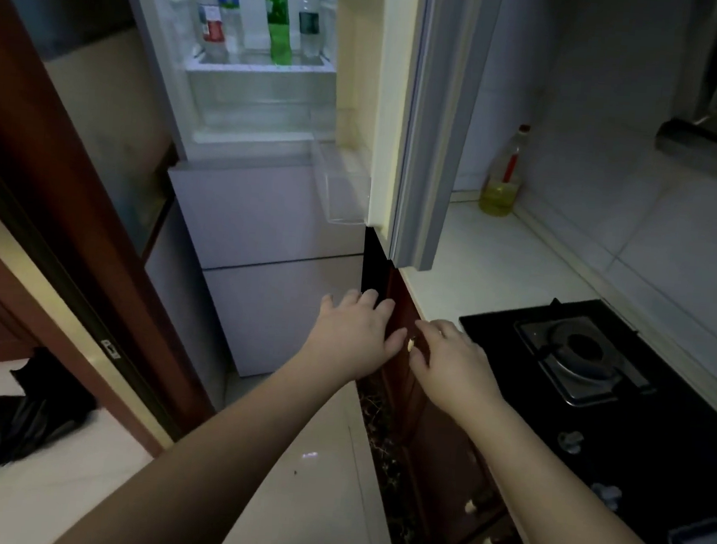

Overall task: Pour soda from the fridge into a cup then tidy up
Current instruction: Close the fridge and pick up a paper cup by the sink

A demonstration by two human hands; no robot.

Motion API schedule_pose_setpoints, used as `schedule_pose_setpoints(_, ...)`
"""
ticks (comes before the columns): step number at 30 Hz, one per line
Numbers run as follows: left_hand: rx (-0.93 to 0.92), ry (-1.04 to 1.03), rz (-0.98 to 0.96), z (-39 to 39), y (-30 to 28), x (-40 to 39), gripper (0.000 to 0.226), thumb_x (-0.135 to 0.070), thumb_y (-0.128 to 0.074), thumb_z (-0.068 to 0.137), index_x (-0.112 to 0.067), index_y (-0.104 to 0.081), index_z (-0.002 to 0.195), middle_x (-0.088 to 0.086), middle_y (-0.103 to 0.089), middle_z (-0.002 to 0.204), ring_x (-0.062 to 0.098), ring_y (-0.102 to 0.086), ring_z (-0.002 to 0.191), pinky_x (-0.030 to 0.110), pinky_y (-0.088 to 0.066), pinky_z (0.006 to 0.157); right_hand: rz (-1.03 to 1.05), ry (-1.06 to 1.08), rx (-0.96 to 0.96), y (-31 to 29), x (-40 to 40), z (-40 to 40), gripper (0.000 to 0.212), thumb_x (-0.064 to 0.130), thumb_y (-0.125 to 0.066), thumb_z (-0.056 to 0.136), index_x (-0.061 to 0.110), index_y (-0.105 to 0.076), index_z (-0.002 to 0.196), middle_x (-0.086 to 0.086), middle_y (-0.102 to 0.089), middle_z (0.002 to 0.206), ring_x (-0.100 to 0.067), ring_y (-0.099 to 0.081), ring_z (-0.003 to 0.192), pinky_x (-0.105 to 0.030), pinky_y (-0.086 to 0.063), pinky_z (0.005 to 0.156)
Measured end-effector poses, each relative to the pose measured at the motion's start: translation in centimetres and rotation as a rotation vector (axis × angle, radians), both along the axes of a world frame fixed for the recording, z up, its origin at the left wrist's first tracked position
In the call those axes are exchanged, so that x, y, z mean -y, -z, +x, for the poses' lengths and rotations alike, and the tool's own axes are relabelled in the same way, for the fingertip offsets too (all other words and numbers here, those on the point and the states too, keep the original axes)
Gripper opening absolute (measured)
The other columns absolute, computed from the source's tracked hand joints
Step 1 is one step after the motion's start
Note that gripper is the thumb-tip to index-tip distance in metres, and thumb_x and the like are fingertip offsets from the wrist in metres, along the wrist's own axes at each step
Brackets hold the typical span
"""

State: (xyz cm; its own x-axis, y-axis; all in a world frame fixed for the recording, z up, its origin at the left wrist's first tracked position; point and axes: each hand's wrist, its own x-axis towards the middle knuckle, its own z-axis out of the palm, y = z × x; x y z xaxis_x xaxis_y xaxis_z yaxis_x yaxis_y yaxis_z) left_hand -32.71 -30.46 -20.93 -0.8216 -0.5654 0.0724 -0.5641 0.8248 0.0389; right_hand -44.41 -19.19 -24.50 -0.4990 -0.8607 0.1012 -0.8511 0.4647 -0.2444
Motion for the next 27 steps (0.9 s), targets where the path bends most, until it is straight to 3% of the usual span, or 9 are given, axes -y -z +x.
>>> schedule_pose_setpoints(12, -0.090, 0.085, -0.084, -1.6, -3.8, 7.3, 0.059, -0.055, -0.032, 0.097, -0.020, -0.037, 0.144, 0.004, -0.041, 0.145, 0.024, -0.032, 0.136, 0.056, -0.029, 0.108, -0.115, 0.081, -0.085, -5.2, 7.2, -1.7, 0.049, 0.039, -0.043, 0.096, 0.022, -0.039, 0.141, -0.003, -0.044, 0.140, -0.024, -0.045, 0.124, -0.038, -0.036, 0.098)
schedule_pose_setpoints(17, -0.168, 0.071, -0.043, -3.0, -4.8, 8.6, 0.063, -0.057, -0.032, 0.096, -0.019, -0.033, 0.147, 0.006, -0.030, 0.152, 0.025, -0.025, 0.140, 0.052, -0.037, 0.102, -0.193, 0.106, -0.095, -7.0, 8.6, -3.3, 0.055, 0.039, -0.044, 0.096, 0.017, -0.032, 0.145, -0.004, -0.043, 0.142, -0.022, -0.044, 0.126, -0.037, -0.037, 0.099)
schedule_pose_setpoints(21, -0.181, 0.066, -0.039, -4.2, -4.7, 8.5, 0.063, -0.055, -0.034, 0.097, -0.019, -0.028, 0.148, 0.009, -0.015, 0.159, 0.027, -0.015, 0.145, 0.051, -0.033, 0.107, -0.271, 0.105, -0.042, -7.8, 9.6, -4.4, 0.062, 0.038, -0.046, 0.095, 0.014, -0.024, 0.148, -0.006, -0.038, 0.147, -0.021, -0.040, 0.131, -0.037, -0.033, 0.105)
schedule_pose_setpoints(25, -0.191, 0.071, -0.026, -5.2, -4.3, 8.4, 0.064, -0.052, -0.036, 0.098, -0.016, -0.025, 0.149, 0.010, -0.012, 0.160, 0.026, -0.014, 0.145, 0.049, -0.029, 0.112, -0.359, 0.097, 0.122, -8.2, 10.8, -5.6, 0.068, 0.031, -0.045, 0.097, 0.011, -0.010, 0.152, -0.009, -0.023, 0.156, -0.020, -0.025, 0.142, -0.031, -0.021, 0.115)
schedule_pose_setpoints(27, -0.220, 0.082, -0.002, -5.4, -4.2, 8.5, 0.064, -0.050, -0.037, 0.098, -0.016, -0.023, 0.151, 0.008, -0.011, 0.160, 0.024, -0.014, 0.146, 0.047, -0.027, 0.115, -0.389, 0.054, 0.172, -8.4, 11.4, -6.0, 0.063, 0.022, -0.042, 0.098, 0.011, -0.010, 0.152, -0.009, -0.024, 0.156, -0.018, -0.026, 0.142, -0.025, -0.020, 0.113)
